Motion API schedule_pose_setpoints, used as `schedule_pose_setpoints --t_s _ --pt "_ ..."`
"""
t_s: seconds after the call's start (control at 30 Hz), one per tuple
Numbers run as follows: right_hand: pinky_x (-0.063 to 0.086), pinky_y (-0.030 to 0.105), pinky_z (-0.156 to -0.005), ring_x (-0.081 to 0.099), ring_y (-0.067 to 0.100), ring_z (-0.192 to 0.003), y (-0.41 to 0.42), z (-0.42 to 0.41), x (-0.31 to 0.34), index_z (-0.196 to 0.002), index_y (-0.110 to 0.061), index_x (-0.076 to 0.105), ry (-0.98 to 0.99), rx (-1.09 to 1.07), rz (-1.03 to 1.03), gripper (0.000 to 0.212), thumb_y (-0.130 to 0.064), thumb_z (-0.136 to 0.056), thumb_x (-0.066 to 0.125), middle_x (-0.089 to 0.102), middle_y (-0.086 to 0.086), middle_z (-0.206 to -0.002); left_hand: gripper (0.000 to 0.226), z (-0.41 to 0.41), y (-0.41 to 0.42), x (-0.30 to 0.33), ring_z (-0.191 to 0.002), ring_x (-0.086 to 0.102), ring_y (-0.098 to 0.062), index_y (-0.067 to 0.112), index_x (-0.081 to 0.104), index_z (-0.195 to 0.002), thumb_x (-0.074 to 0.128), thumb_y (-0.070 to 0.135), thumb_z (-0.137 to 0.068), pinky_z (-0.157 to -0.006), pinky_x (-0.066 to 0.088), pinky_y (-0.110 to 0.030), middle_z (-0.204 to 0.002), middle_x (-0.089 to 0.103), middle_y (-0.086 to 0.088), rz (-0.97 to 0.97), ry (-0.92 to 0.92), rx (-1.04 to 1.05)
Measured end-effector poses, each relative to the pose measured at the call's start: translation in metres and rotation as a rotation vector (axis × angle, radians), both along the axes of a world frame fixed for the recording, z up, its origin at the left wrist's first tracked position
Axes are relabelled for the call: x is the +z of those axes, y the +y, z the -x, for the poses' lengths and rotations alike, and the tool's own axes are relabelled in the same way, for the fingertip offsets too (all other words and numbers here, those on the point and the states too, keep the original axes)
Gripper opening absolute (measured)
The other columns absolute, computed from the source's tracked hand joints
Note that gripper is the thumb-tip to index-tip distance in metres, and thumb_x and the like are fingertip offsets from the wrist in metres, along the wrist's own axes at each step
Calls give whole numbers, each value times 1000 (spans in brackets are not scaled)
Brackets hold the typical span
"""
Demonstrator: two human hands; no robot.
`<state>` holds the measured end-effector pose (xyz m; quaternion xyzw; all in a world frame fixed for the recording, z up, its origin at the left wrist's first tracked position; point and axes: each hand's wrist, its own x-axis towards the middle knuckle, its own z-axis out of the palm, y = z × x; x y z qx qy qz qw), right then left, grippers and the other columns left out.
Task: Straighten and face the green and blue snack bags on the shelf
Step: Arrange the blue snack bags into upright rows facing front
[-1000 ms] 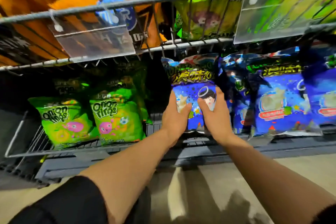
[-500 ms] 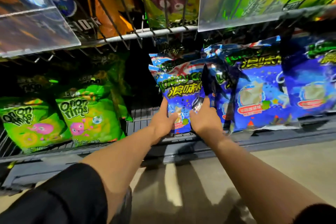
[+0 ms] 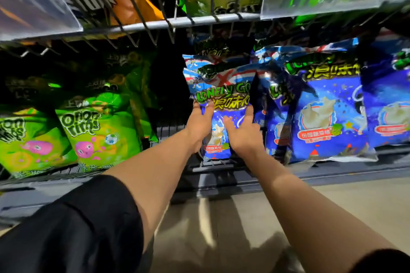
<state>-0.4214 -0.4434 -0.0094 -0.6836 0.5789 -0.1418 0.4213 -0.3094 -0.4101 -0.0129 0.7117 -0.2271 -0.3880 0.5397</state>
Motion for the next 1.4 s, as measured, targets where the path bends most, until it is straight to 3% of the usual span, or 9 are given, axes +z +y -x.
schedule_pose_setpoints --t_s 0.07,0.17,0.27,0.4,0.63,0.73,0.9,1.13,1.4 --pt "27 47 -109 29 42 -136 -2 -6 -3 -151 -25 -9 35 -10 -19 85 -56 -92 44 19 24 -152 41 -5 -5 -2 -104 62 -28 17 38 -134 41 40 -101 -75 49 -31 -125 61 -11 -65 -23 -23" --pt "29 46 -108 28 40 -138 -4 -4 -4 -151 -24 -10 29 -27 -55 90 -56 -90 47 19 21 -153 41 -9 -5 -6 -89 59 -18 19 38 -133 43 42 -100 -66 46 -26 -115 60 -5 -90 12 -10" --pt "30 45 -108 30 39 -137 4 3 2 -151 -15 -8 -10 -47 -11 92 -51 -91 51 22 23 -153 58 -10 3 -6 -111 61 -25 21 33 -141 54 47 -93 -88 53 -38 -132 58 -7 -92 1 36" --pt "35 44 -105 38 37 -132 29 10 18 -149 -4 11 -14 -84 179 77 -41 -94 50 37 22 -144 84 0 24 13 -136 40 -28 21 9 -154 58 47 -91 -109 38 -44 -152 37 -6 -100 -128 64" --pt "38 39 -94 52 32 -113 60 65 56 -124 -7 51 -91 -31 635 33 -22 -95 45 59 12 -119 37 54 52 63 -89 57 -20 5 56 -118 65 27 -90 -84 47 -32 -105 60 -11 74 -635 157" --pt "37 37 -90 55 35 -101 49 102 65 -112 -3 58 -151 -175 789 32 -20 -87 48 62 15 -107 23 93 48 75 -72 56 -9 7 61 -107 66 22 -89 -68 44 -11 -86 61 -1 118 -481 36" --pt "29 37 -97 46 36 -116 5 162 65 -125 -1 49 -56 -428 753 49 -28 -85 59 53 18 -121 50 158 14 71 -94 54 -15 7 51 -128 70 27 -86 -92 45 -28 -105 56 -3 84 -263 -168" --pt "32 41 -108 41 29 -132 -39 177 61 -146 -15 30 -189 -221 367 61 -45 -95 45 44 12 -143 40 186 -13 66 -90 63 -2 16 48 -127 65 21 -91 -82 51 -15 -111 64 4 238 -86 -281" --pt "38 44 -104 49 25 -125 0 152 74 -142 -22 40 -289 -166 552 54 -41 -93 51 54 7 -135 42 172 17 83 -110 65 -14 13 47 -130 62 26 -93 -99 51 -35 -121 66 0 372 -70 -183"
